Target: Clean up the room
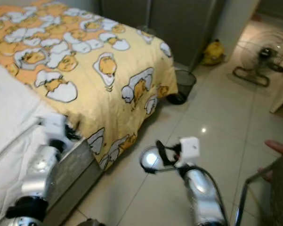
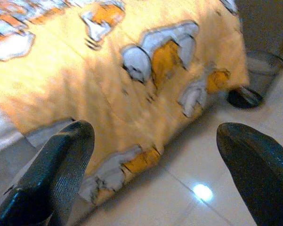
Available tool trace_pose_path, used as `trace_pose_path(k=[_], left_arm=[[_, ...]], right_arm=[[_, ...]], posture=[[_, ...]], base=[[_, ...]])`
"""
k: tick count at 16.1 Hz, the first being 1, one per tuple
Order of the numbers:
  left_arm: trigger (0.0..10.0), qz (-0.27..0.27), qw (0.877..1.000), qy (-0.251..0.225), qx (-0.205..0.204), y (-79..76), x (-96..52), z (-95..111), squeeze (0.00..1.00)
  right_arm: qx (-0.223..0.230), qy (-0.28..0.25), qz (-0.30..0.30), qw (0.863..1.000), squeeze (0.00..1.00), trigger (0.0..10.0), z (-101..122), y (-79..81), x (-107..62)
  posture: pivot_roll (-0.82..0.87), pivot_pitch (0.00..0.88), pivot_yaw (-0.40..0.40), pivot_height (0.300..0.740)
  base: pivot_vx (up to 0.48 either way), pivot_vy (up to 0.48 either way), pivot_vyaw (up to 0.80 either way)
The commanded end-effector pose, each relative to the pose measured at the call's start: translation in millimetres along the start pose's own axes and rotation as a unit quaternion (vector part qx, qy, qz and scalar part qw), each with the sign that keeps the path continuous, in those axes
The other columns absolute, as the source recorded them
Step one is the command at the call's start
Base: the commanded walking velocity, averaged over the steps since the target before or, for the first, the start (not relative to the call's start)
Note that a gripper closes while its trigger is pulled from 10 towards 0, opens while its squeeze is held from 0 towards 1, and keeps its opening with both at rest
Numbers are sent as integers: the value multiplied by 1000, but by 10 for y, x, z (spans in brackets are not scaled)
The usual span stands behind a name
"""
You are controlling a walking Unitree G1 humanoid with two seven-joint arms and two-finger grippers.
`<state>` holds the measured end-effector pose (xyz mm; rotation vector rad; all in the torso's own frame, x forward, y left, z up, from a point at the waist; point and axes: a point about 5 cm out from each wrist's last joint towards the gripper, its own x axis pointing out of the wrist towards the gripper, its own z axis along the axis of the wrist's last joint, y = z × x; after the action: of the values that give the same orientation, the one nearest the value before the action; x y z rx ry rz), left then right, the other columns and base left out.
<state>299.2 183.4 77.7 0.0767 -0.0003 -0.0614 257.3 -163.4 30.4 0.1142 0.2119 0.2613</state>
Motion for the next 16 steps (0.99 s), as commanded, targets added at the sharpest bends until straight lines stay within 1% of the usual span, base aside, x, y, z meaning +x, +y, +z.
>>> trace_pose_path(k=[1, 2, 3, 4, 5, 7, 8, 9, 11, 12, 13, 14, 15, 16], left_arm=[[10000, 42, 999, 15, 18, -73, -25, -51, 0], [10000, 64, 997, 23, 36, -106, -25, -52, 0], [10000, 72, 996, 28, 45, -116, -25, -63, 0], [10000, 73, 996, 35, 40, -112, -25, -86, 0], [10000, 72, 995, 41, 46, -90, -25, -99, 0], [10000, 59, 995, 42, 70, -100, -17, -90, 0], [10000, 60, 995, 44, 73, -102, -17, -92, 0], [10000, 58, 993, 44, 89, -114, -8, -79, 0], [10000, 58, 993, 61, 80, -156, 69, -83, 0], [10000, 58, 994, 64, 71, -202, 133, -60, 0], [10000, 56, 994, 62, 70, -213, 149, -46, 0], [10000, 50, 995, 59, 63, -223, 160, -38, 31], [10000, 40, 995, 74, 44, -248, 157, -77, 1000], [10000, 33, 995, 79, 45, -272, 159, -86, 1000]], right_arm=[[-8, -18, -1, 1000, 0, 10000, 74, 30, 97], [-11, -30, -4, 999, 0, 10000, 110, 57, 149], [-8, -45, -18, 999, 0, 10000, 161, 30, 169], [-6, -48, -25, 999, 0, 10000, 177, 3, 171], [-3, -51, -37, 998, 0, 10000, 198, -73, 161], [-5, -53, -48, 997, 0, 10000, 199, -155, 147], [-5, -53, -49, 997, 0, 10000, 194, -166, 146], [-4, -53, -53, 997, 0, 10000, 186, -178, 147], [-2, -55, -50, 997, 0, 10000, 180, -137, 170], [0, -56, -45, 997, 0, 10000, 178, -95, 194], [0, -56, -43, 998, 0, 10000, 179, -85, 198], [-2, -57, -41, 998, 0, 10000, 174, -72, 204], [-5, -57, -40, 998, 0, 10000, 165, -80, 182], [-7, -56, -40, 998, 0, 10000, 159, -85, 169]], posture=[[53, 0, -8, 740], [50, 0, -6, 740], [49, 0, -5, 740], [42, 0, -4, 740], [35, 0, 2, 740], [39, 0, 9, 740], [39, 0, 9, 740], [40, 0, 11, 740], [39, 0, 15, 740], [38, 0, 15, 740], [37, 0, 17, 740], [32, 0, 26, 740], [31, 0, 27, 740], [25, 0, 26, 740]], base=[[0, -431, 469], [0, -428, 463], [0, -431, 463], [0, -431, 463], [0, -431, 463], [0, -437, 463], [0, -439, 463], [0, -450, 463], [0, -454, 459], [0, -454, 463], [0, -454, 456], [0, -446, 456], [315, -360, 456], [315, -360, 456]])
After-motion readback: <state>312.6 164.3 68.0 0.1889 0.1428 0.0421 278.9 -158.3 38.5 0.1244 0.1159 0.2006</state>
